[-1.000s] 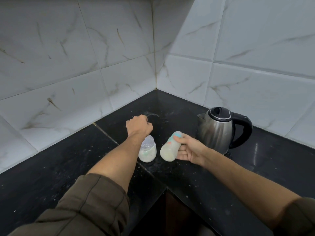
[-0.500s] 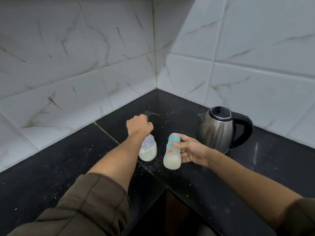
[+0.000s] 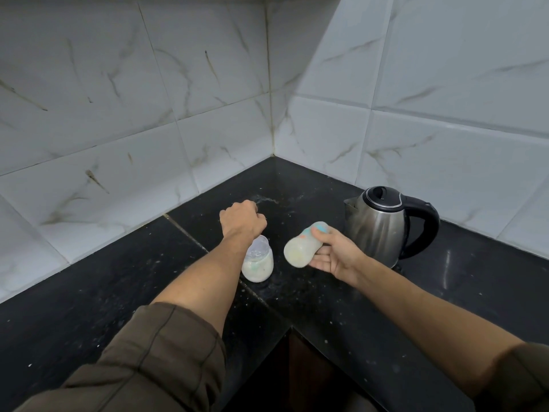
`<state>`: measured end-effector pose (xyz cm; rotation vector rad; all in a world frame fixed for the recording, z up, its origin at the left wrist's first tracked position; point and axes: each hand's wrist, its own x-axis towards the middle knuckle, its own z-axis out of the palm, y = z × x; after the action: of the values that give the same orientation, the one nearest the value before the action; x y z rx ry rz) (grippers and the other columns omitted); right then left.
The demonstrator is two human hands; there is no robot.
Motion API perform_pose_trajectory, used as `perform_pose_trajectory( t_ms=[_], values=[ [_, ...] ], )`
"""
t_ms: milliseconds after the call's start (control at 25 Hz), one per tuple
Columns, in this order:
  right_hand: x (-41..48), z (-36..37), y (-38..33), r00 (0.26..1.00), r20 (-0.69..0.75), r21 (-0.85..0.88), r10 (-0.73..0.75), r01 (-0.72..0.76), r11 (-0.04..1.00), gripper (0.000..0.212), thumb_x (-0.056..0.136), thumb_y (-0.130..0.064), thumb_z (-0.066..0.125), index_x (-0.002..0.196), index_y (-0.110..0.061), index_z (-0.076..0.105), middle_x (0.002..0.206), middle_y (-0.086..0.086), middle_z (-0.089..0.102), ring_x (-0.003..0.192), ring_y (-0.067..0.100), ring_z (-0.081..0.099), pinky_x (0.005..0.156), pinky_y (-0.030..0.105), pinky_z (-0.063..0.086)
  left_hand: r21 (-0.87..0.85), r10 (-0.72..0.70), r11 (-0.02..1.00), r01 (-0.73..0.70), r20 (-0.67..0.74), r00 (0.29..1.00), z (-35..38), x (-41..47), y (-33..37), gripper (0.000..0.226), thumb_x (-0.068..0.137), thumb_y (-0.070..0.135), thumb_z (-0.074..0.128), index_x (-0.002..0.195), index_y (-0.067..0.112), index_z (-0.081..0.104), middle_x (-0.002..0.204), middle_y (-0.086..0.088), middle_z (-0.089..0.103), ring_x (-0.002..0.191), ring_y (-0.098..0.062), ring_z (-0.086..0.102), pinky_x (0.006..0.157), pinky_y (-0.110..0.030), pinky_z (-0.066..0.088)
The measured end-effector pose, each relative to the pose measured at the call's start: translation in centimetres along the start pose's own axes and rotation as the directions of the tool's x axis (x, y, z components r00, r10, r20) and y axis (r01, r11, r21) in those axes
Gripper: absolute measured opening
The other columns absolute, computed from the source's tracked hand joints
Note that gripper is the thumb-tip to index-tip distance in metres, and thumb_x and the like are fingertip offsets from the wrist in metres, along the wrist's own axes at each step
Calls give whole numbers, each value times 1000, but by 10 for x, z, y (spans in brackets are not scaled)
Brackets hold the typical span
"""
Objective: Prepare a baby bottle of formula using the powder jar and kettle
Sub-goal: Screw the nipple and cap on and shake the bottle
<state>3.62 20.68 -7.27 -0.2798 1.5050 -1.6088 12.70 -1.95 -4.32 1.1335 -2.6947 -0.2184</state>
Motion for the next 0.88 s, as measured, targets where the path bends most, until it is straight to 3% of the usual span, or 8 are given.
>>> perform_pose_trajectory(
  t_ms=[160,320,360,520,680,840,880],
  values=[
    [-7,-2,-3,980,194,-181,-44,80,980,66,86,-32,87,140,-47,52,124,13,77,106,37,78,76,41,66,8,4,1000,-4,-2,1000,1,0,0,25,96,33,57,112,21,74,88,-1,73,81,-22,65,89,-44,56],
    [-5,0,-18,974,-15,-25,-227,226,974,90,78,-35,90,153,-45,42,126,11,76,102,33,80,78,43,67,4,1,1000,-1,1,1000,1,0,-2,25,96,32,57,111,21,73,86,-1,71,80,-22,65,90,-45,55],
    [-5,0,-17,973,-12,-60,-230,229,971,90,81,-33,89,155,-45,40,125,11,76,102,33,80,78,42,67,1,4,1000,-4,1,1000,2,-1,-1,25,96,32,57,111,21,74,85,0,71,80,-22,65,90,-45,56],
    [-7,-1,-6,964,239,-319,-120,195,928,86,80,-35,91,148,-54,41,119,13,79,105,32,79,81,43,66,-5,15,1000,-15,5,1000,0,-1,3,25,97,33,57,113,21,73,89,-1,72,84,-22,67,91,-45,56],
    [-5,1,-7,977,-33,-45,-212,211,976,71,87,-30,86,144,-50,47,132,14,72,100,30,80,75,39,66,7,11,1000,-11,2,1000,0,0,-2,26,96,31,56,112,21,73,88,-1,72,83,-23,67,91,-45,55],
    [-9,3,-4,975,191,-241,-115,160,957,81,83,-34,89,147,-52,44,123,12,77,105,32,79,81,42,66,-10,7,1000,-7,4,1000,3,-2,0,24,97,32,57,112,20,73,86,-1,71,81,-21,66,92,-45,56],
    [-9,3,-5,974,186,-243,-130,174,954,81,83,-34,89,148,-52,44,124,12,77,104,32,79,81,42,66,-16,10,1000,-10,4,1000,3,-1,1,24,97,32,57,111,20,73,86,-1,71,82,-21,67,92,-46,57]
  ],
)
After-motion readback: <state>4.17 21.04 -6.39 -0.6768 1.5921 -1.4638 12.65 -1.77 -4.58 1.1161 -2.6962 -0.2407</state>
